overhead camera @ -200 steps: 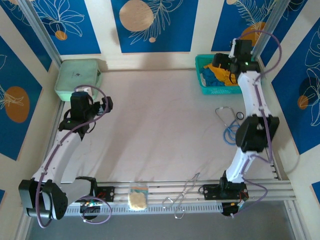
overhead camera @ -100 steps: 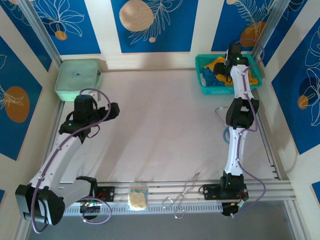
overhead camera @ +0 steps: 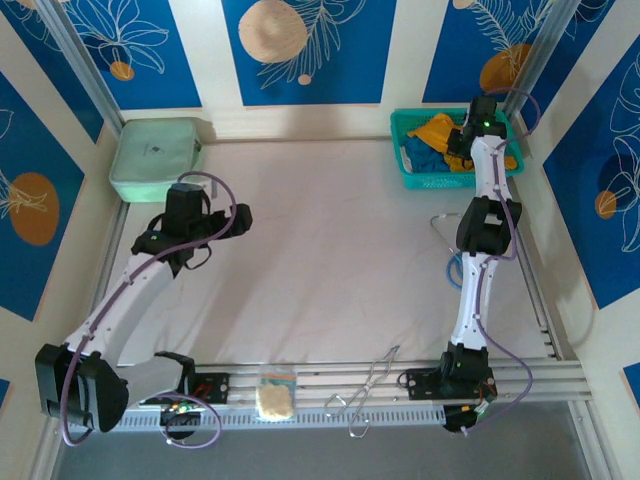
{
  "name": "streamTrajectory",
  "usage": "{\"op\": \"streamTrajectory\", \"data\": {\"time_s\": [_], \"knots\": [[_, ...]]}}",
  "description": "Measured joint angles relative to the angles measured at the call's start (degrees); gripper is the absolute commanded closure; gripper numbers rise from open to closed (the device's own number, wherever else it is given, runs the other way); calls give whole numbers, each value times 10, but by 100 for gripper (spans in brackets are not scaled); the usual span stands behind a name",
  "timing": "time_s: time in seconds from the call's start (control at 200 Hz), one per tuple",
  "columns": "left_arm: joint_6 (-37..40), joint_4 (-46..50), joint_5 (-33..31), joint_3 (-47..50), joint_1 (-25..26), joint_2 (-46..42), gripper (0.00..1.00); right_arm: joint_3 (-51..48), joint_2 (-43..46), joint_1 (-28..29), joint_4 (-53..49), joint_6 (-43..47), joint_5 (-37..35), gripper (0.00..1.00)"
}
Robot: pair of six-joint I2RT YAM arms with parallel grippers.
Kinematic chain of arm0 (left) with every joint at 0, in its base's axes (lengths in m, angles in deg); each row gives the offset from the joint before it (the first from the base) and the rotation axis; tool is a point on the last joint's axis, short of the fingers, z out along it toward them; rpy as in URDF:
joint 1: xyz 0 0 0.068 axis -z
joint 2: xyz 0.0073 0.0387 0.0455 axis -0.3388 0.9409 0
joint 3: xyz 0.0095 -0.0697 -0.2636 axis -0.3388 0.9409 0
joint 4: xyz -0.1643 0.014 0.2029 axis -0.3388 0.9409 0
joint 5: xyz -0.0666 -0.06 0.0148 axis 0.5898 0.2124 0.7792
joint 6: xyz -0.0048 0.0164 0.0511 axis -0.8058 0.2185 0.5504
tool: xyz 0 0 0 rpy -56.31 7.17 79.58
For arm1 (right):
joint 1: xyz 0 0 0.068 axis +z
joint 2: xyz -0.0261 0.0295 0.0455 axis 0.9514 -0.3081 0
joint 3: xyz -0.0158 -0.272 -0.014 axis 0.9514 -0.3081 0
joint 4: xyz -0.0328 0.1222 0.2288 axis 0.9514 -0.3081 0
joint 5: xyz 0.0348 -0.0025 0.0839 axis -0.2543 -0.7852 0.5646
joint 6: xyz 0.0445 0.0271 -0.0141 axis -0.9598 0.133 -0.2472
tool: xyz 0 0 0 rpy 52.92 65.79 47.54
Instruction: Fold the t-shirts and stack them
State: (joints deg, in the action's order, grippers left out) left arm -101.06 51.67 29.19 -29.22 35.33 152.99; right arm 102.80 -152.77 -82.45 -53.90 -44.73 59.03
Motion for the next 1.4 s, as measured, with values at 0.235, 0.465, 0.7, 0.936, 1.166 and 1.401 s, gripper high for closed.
{"op": "streamTrajectory", "data": {"time_s": [0.235,0.465,0.7,0.936,1.166,1.401], "knots": [[1,3,-14,-10,14,7,0,4,2,0,4,-15,14,100],[14,12,-21,-17,23,-7,0,-102,120,15,19,-26,10,100],[30,40,-28,-21,23,-45,1,-122,310,82,51,-19,-16,100],[42,66,-35,-25,23,-62,0,16,356,173,31,16,-16,100],[42,96,-57,-36,24,-85,0,28,384,307,10,57,-13,100],[42,146,-90,-77,24,-120,0,-101,434,445,11,47,-15,100]]}}
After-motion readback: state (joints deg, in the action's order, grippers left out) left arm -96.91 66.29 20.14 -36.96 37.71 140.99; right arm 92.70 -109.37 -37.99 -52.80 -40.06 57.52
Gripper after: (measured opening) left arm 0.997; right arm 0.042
